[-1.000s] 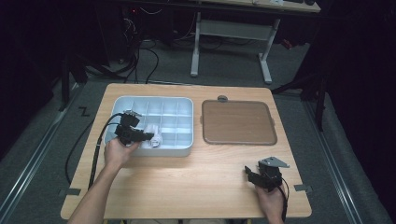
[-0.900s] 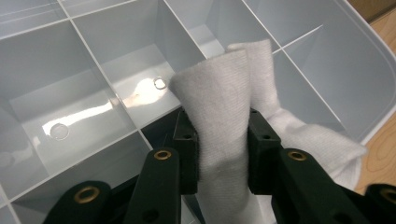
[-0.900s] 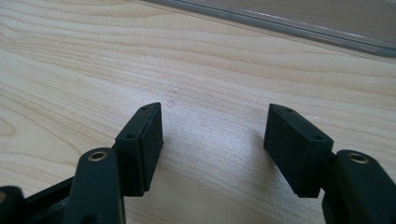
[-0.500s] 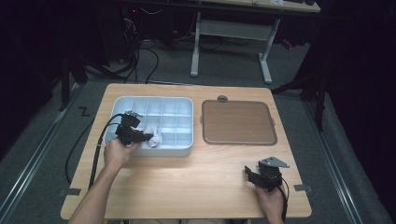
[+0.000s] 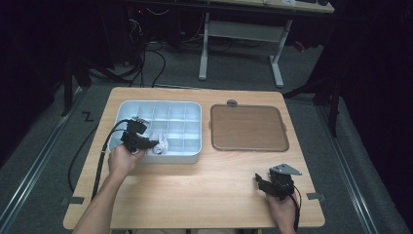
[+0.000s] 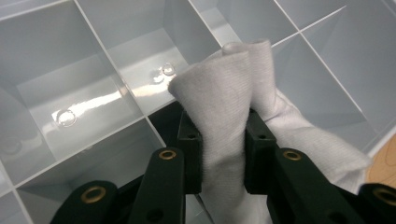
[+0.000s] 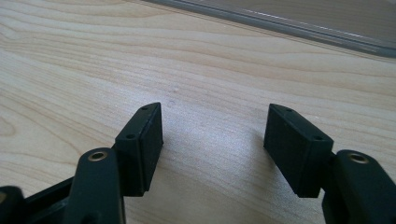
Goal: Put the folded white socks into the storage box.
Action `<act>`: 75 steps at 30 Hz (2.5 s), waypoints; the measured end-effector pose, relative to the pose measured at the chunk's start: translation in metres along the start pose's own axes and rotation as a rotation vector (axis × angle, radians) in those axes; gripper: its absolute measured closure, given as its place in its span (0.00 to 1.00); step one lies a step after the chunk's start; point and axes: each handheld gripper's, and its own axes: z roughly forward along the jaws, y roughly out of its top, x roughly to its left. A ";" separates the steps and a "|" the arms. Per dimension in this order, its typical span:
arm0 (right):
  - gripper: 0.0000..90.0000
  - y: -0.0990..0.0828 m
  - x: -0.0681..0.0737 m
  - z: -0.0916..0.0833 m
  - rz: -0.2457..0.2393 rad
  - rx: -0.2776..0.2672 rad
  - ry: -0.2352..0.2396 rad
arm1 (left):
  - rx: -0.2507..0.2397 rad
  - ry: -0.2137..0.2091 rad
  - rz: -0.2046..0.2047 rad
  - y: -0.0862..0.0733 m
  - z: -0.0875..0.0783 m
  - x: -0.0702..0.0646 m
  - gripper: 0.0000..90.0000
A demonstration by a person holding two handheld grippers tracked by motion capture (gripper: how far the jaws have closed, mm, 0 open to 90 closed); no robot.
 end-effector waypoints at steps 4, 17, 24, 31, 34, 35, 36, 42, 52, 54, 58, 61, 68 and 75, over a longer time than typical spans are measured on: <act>0.42 0.000 0.000 0.000 0.000 0.000 0.000 | 0.005 0.006 0.003 -0.001 0.000 0.000 0.82; 0.42 0.000 0.000 0.000 0.000 0.001 0.000 | 0.071 0.085 0.097 -0.016 0.019 -0.004 0.83; 0.42 0.000 0.000 0.000 0.000 0.001 0.001 | 0.060 0.071 0.084 -0.015 0.018 -0.003 0.81; 0.42 0.000 0.000 0.000 0.000 0.001 0.001 | 0.029 0.064 0.092 -0.013 0.012 -0.006 0.76; 0.42 0.000 0.000 0.000 0.000 0.001 0.001 | 0.017 0.056 0.083 -0.011 0.009 -0.007 0.72; 0.42 0.000 0.000 0.000 0.000 0.001 0.001 | 0.010 0.053 0.072 -0.010 0.008 -0.007 0.70; 0.42 0.000 0.000 0.000 0.000 0.001 0.001 | 0.008 0.051 0.067 -0.009 0.007 -0.008 0.68; 0.42 0.000 0.000 0.000 0.000 0.001 0.001 | -0.029 0.047 0.050 -0.005 0.001 -0.010 0.59; 0.42 0.000 0.000 0.000 -0.003 0.000 0.003 | -0.137 0.026 0.029 0.006 -0.014 -0.015 0.68; 0.42 0.000 0.000 0.000 -0.004 0.000 0.003 | -0.135 0.039 0.039 0.004 -0.011 -0.016 0.76; 0.42 0.000 0.000 0.000 -0.004 0.000 0.003 | -0.125 0.079 0.067 0.000 -0.004 -0.015 0.91; 0.42 0.000 0.000 0.000 -0.001 0.001 0.002 | -0.106 0.099 0.096 -0.006 0.002 -0.017 0.96; 0.42 0.000 0.000 0.000 -0.001 0.001 0.002 | -0.068 0.128 0.084 -0.010 0.014 -0.010 0.98; 0.42 0.000 0.000 0.000 -0.003 0.000 0.003 | -0.037 0.171 0.120 -0.014 0.020 -0.009 0.98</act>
